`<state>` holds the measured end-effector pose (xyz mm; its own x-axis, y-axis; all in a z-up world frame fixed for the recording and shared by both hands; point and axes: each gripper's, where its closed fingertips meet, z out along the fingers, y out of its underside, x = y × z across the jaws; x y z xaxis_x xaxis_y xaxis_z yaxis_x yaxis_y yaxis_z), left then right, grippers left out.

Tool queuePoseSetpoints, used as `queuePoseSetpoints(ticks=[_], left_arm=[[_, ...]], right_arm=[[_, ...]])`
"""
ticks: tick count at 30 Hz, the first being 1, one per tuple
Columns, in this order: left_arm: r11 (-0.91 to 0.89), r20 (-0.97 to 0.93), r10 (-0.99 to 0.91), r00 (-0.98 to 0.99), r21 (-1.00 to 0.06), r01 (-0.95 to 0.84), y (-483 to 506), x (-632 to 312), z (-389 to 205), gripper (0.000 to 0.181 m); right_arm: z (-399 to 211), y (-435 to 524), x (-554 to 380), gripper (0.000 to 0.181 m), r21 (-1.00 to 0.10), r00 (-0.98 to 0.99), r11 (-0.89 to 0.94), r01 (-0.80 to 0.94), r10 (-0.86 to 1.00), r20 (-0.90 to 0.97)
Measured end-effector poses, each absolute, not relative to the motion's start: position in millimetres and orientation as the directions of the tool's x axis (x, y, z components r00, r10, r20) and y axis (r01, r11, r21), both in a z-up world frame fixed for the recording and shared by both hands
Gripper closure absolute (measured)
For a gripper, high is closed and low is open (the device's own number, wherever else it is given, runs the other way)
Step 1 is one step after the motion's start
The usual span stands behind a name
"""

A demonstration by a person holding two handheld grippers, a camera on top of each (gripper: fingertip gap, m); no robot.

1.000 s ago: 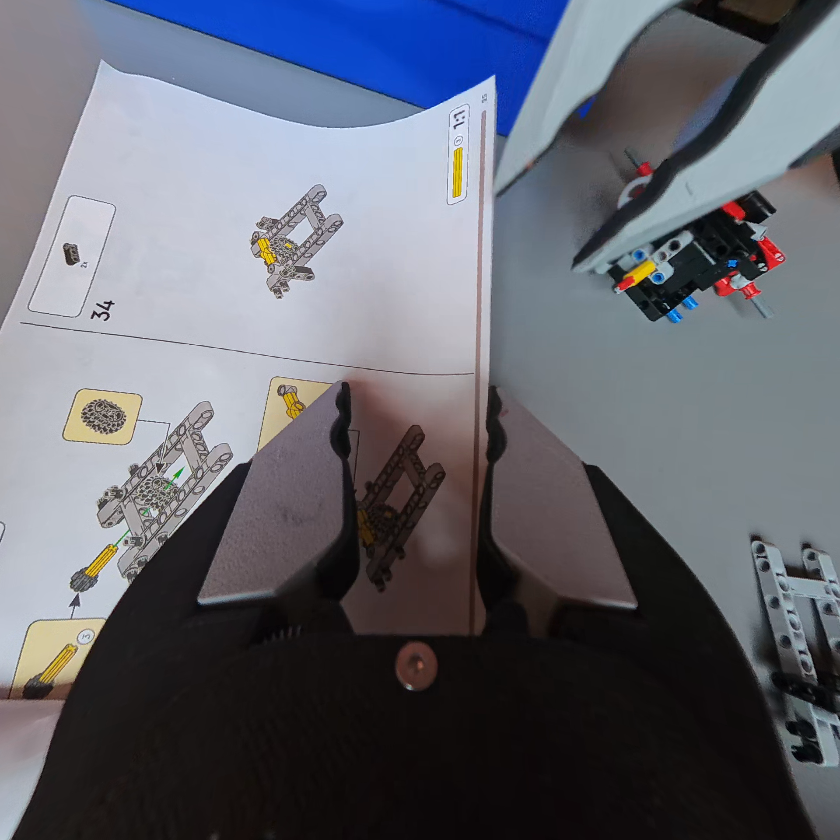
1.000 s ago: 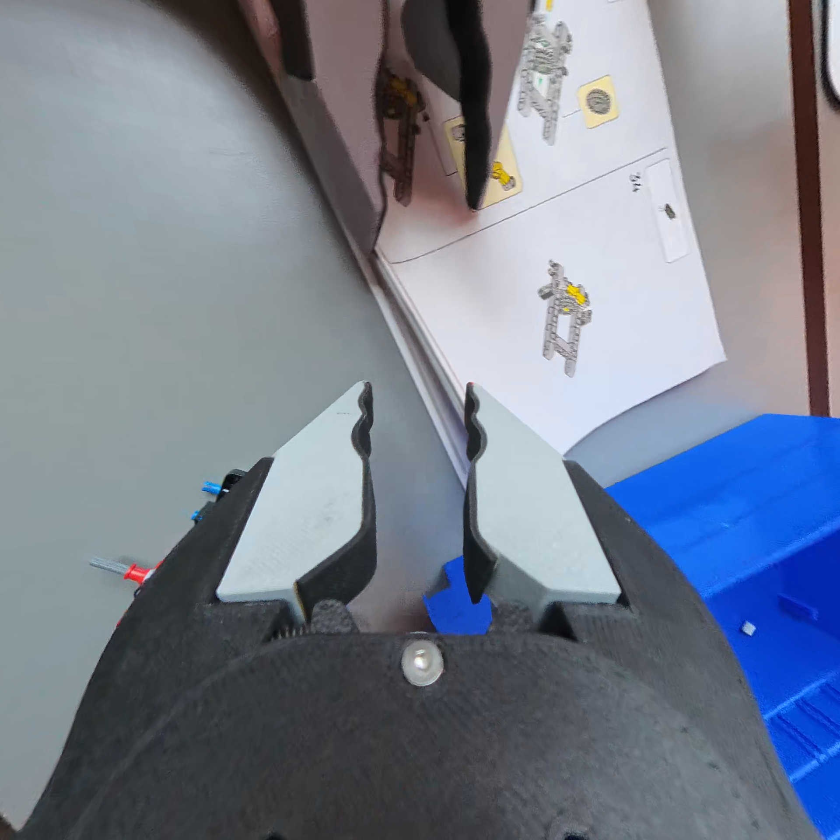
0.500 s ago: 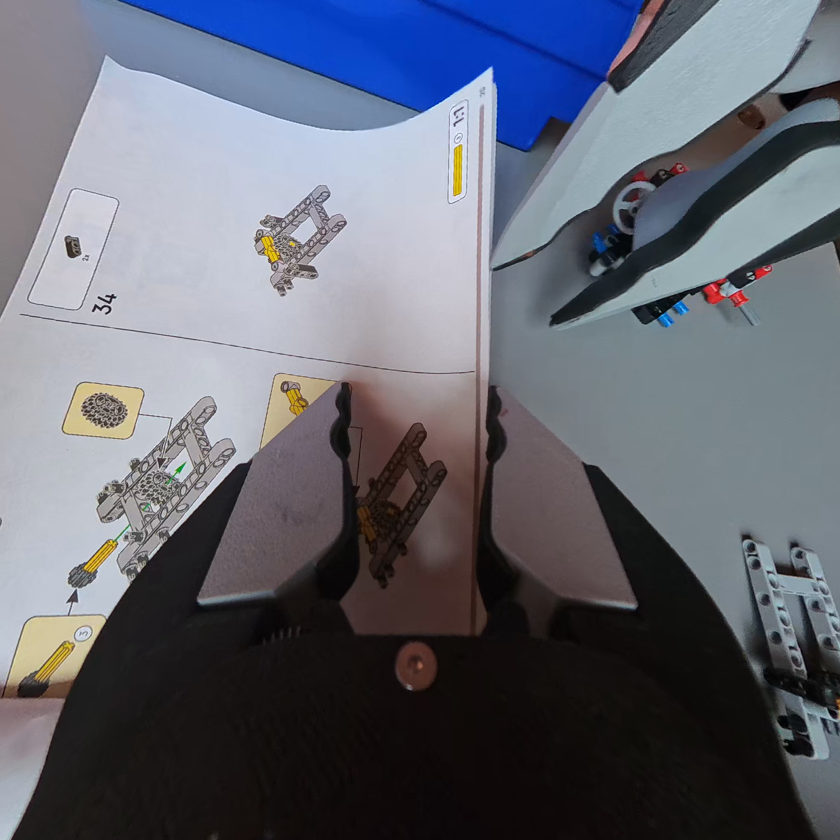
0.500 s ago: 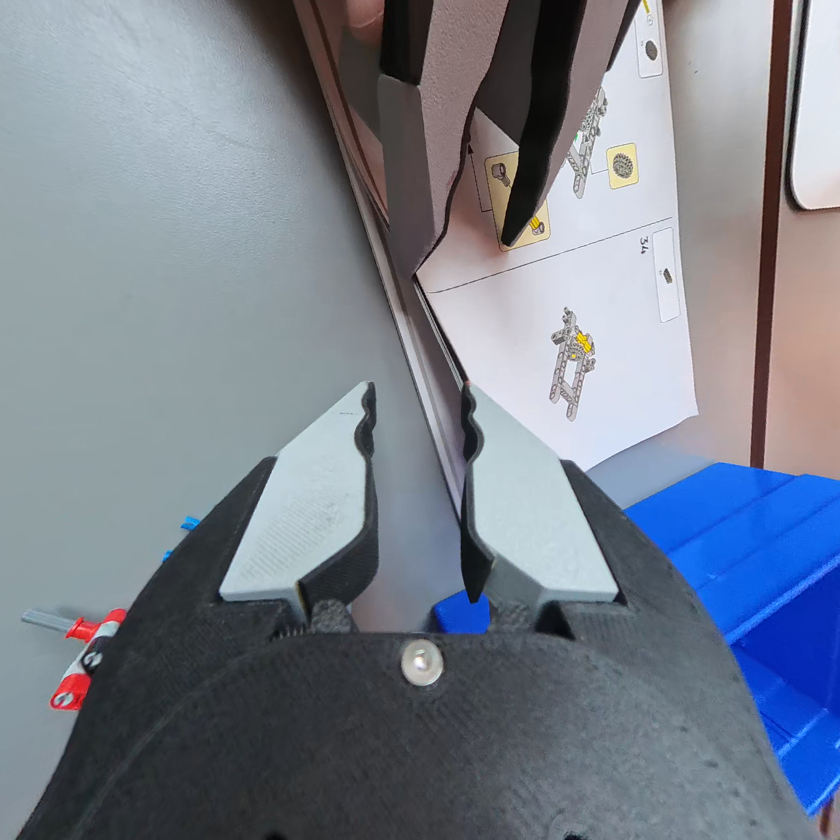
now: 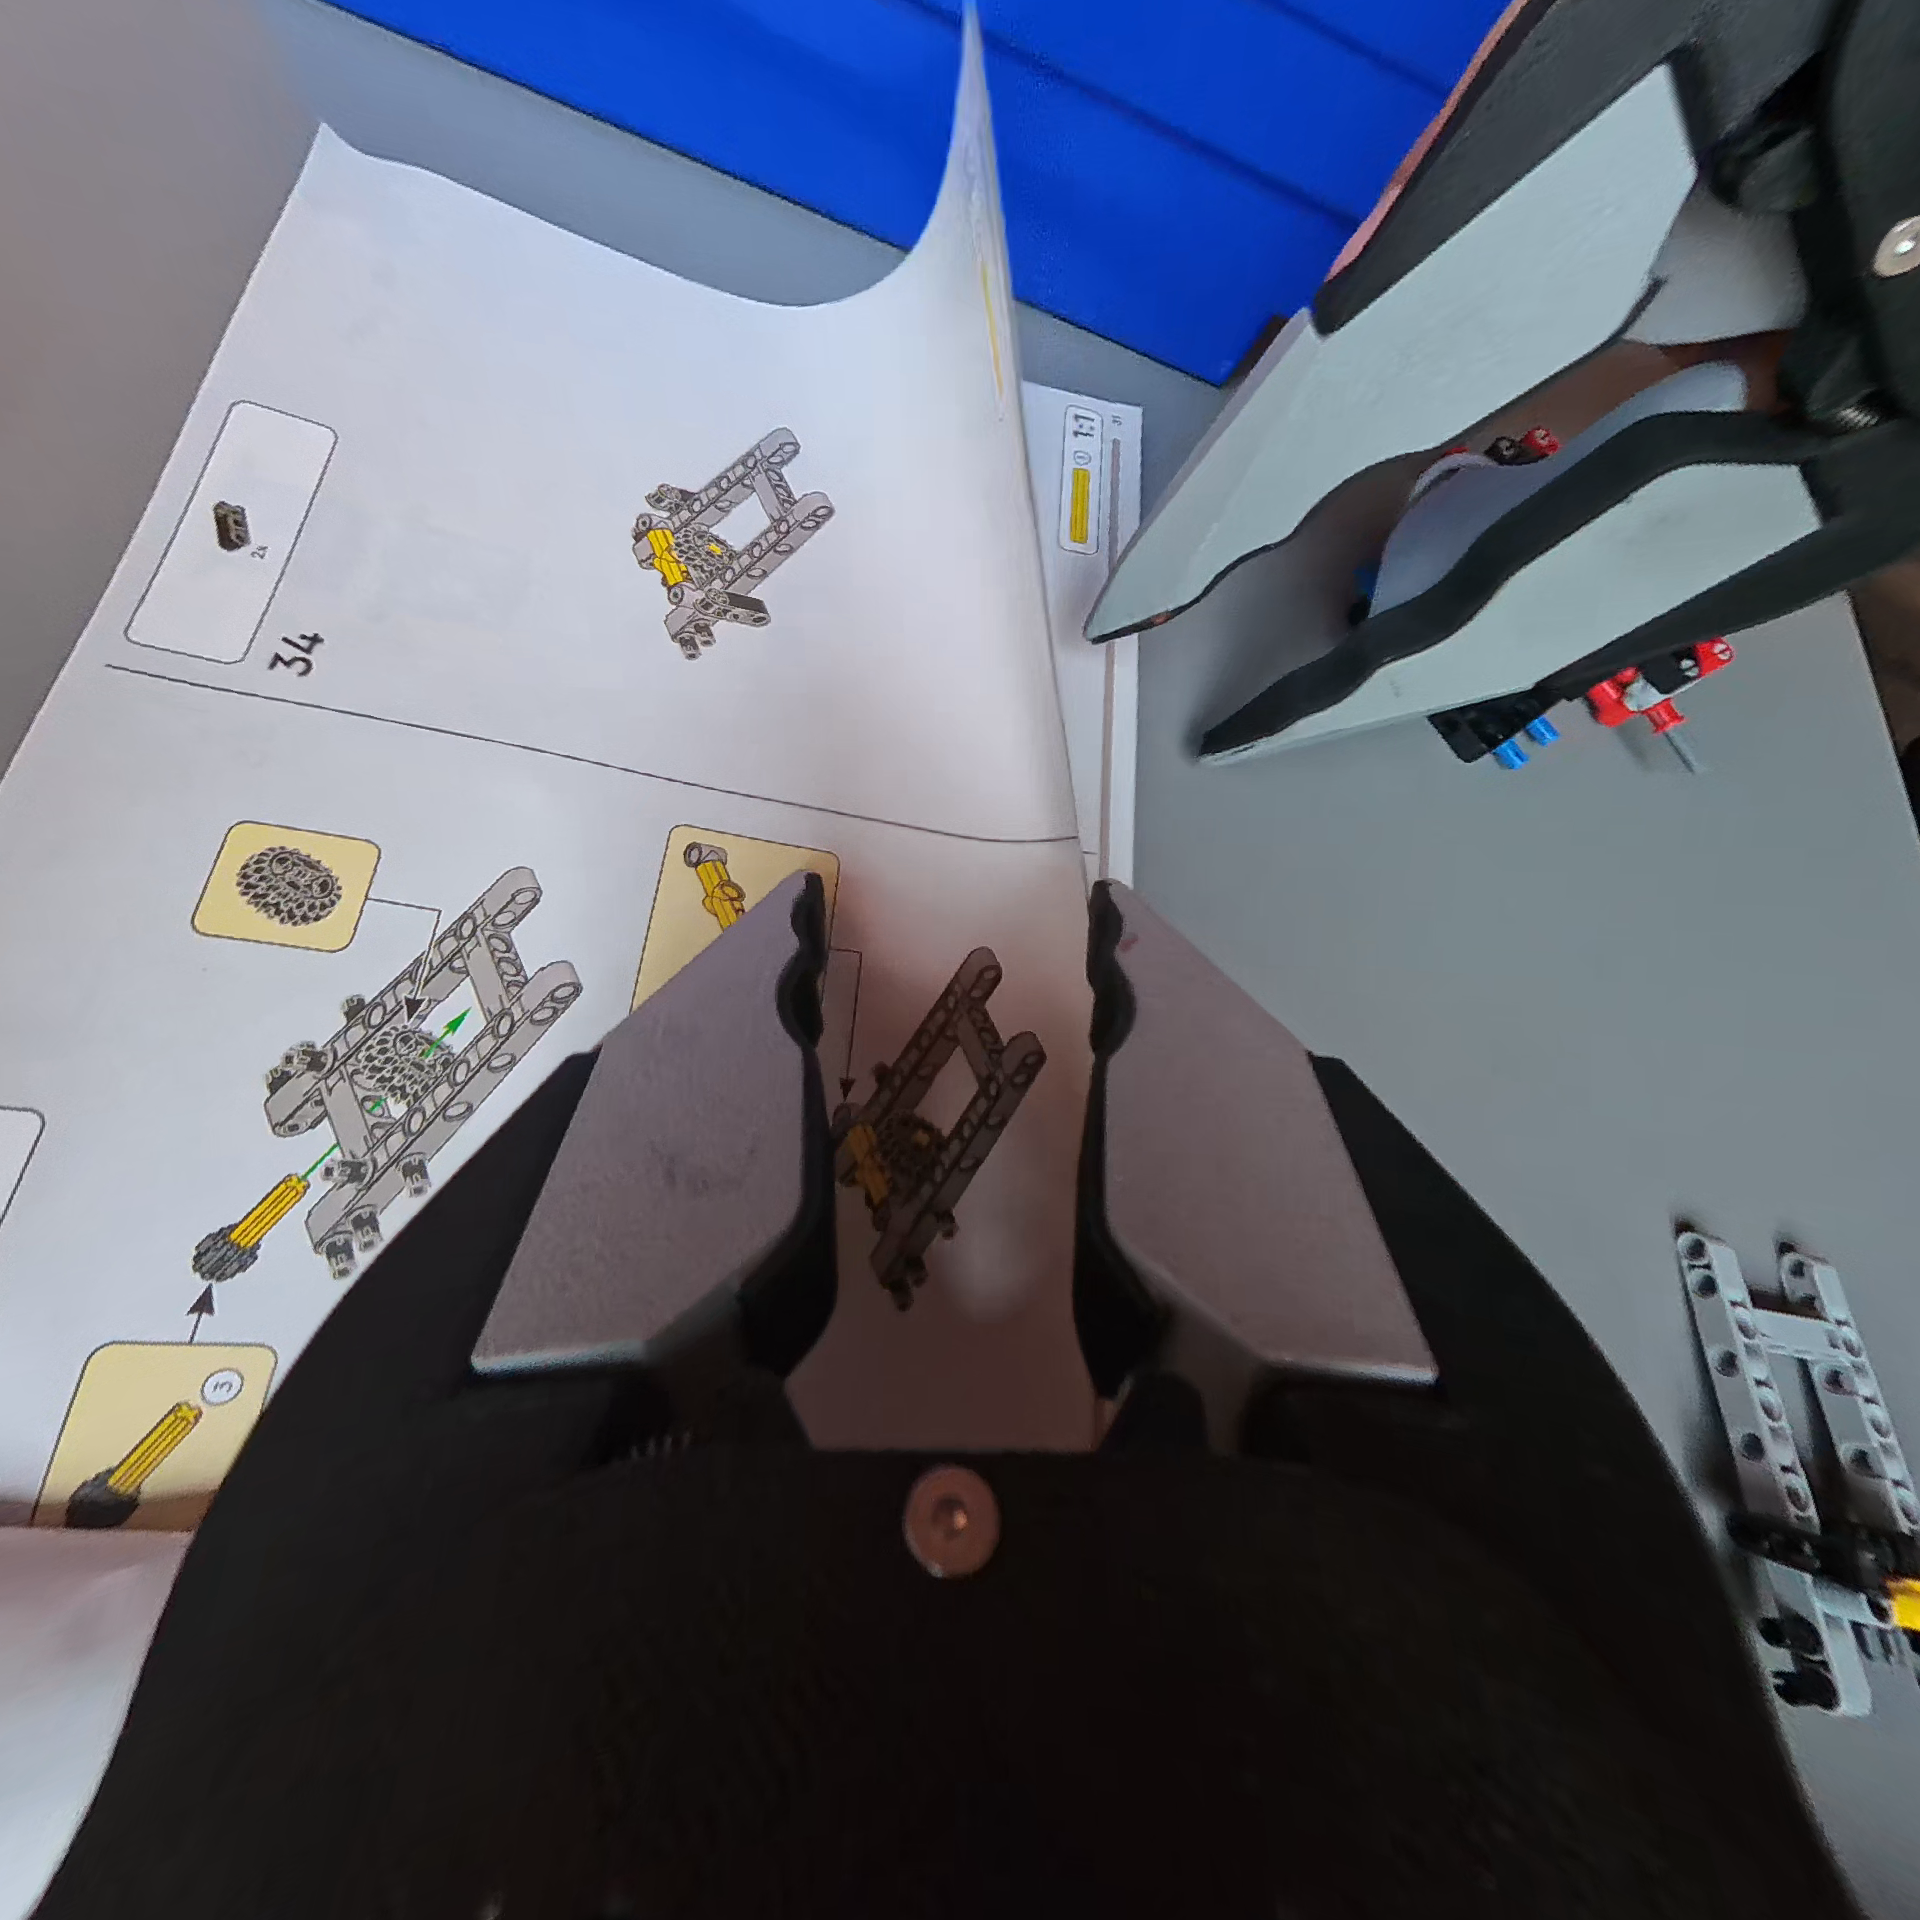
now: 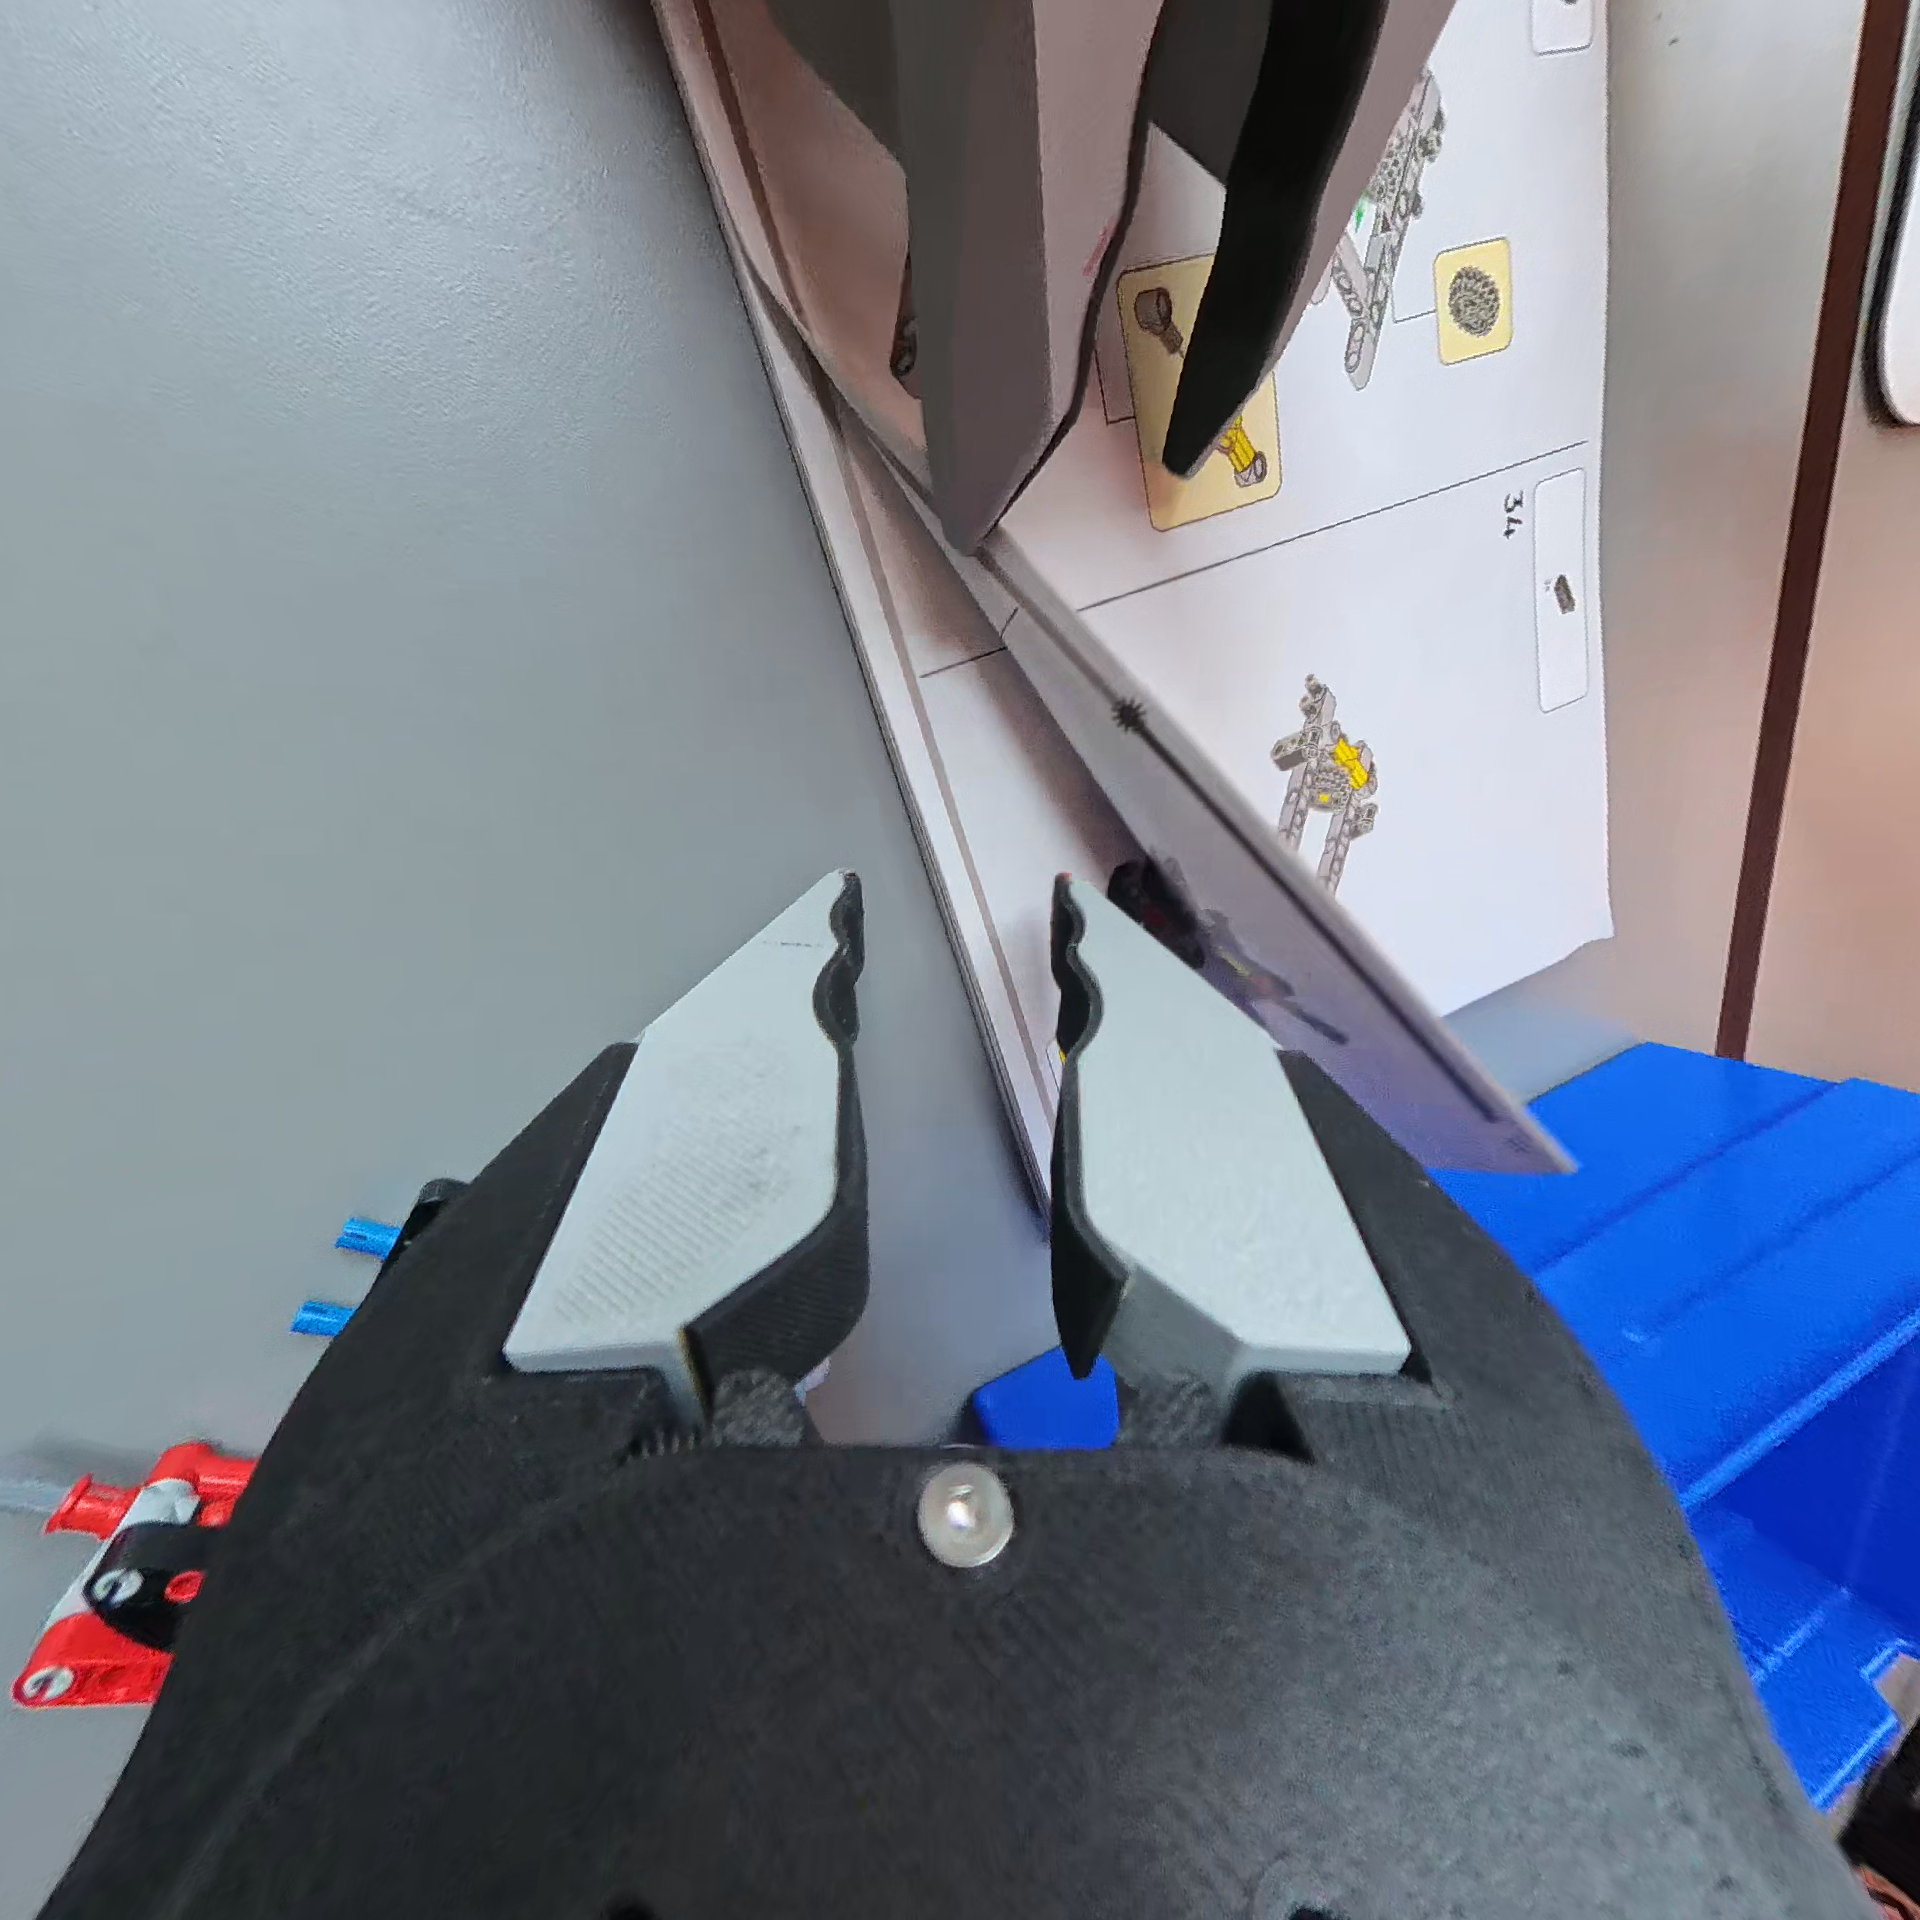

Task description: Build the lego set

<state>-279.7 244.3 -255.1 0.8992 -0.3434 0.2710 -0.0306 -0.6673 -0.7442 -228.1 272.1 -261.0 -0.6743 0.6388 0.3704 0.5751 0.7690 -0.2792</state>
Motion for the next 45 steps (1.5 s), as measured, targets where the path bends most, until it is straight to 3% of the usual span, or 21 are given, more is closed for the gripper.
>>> queuePoseSetpoints(ticks=[3,5,6,9,13,17,20,24,28,30,33,38,42,45], left_arm=[[-0.659,0.278,-0.347,0.895,-0.752,-0.022,242,-279,-253,0.146],[-0.659,0.301,-0.36,0.883,-0.752,-0.012,239,-274,-252,0.177],[-0.66,0.318,-0.363,0.876,-0.751,-0.001,238,-270,-251,0.181],[-0.664,0.317,-0.357,0.879,-0.748,-0.001,236,-266,-252,0.181],[-0.624,0.272,-0.357,0.894,-0.781,-0.012,230,-264,-240,0.181],[-0.563,0.235,-0.388,0.891,-0.826,-0.027,220,-256,-225,0.181],[-0.554,0.223,-0.397,0.89,-0.832,-0.038,215,-254,-227,0.181],[-0.557,0.23,-0.389,0.892,-0.83,-0.029,213,-253,-233,0.181],[-0.587,0.204,-0.365,0.908,-0.808,-0.054,202,-260,-236,0.176],[-0.618,0.209,-0.332,0.92,-0.785,-0.044,194,-269,-236,0.159],[-0.693,0.222,-0.256,0.941,-0.721,-0.019,176,-289,-242,0.135],[-0.728,0.197,-0.055,0.979,-0.679,0.096,160,-338,-242,0.139],[-0.647,0.311,0.066,0.948,-0.71,0.279,175,-369,-232,0.142],[-0.572,0.442,0.052,0.896,-0.722,0.389,196,-376,-223,0.139]], right_arm=[[-261,276,-233,0.147,-0.295,-0.645,0.739,0.605,0.673,0.362],[-258,281,-239,0.148,-0.336,-0.584,0.672,0.66,0.74,0.334],[-257,284,-241,0.148,-0.364,-0.542,0.619,0.697,0.786,0.298],[-260,289,-248,0.148,-0.436,-0.409,0.429,0.791,0.901,0.144],[-266,294,-252,0.151,-0.436,-0.269,0.261,0.861,0.962,0.046],[-243,282,-271,0.164,-0.579,-0.167,0.064,0.813,0.978,-0.127],[-214,262,-288,0.181,-0.637,-0.11,-0.24,0.732,0.882,-0.459],[-193,241,-305,0.181,-0.583,-0.106,-0.497,0.643,0.697,-0.709],[-231,235,-307,0.181,-0.622,-0.039,-0.323,0.713,0.868,-0.496],[-245,241,-305,0.181,-0.639,-0.009,-0.217,0.738,0.944,-0.331],[-251,243,-304,0.18,-0.65,-0.005,-0.149,0.745,0.974,-0.229],[-255,251,-298,0.179,-0.675,0.023,-0.119,0.728,0.989,-0.149],[-260,257,-294,0.18,-0.653,0.031,-0.039,0.756,0.999,-0.025],[-261,256,-294,0.181,-0.655,0.033,-0.062,0.753,0.998,-0.056]])
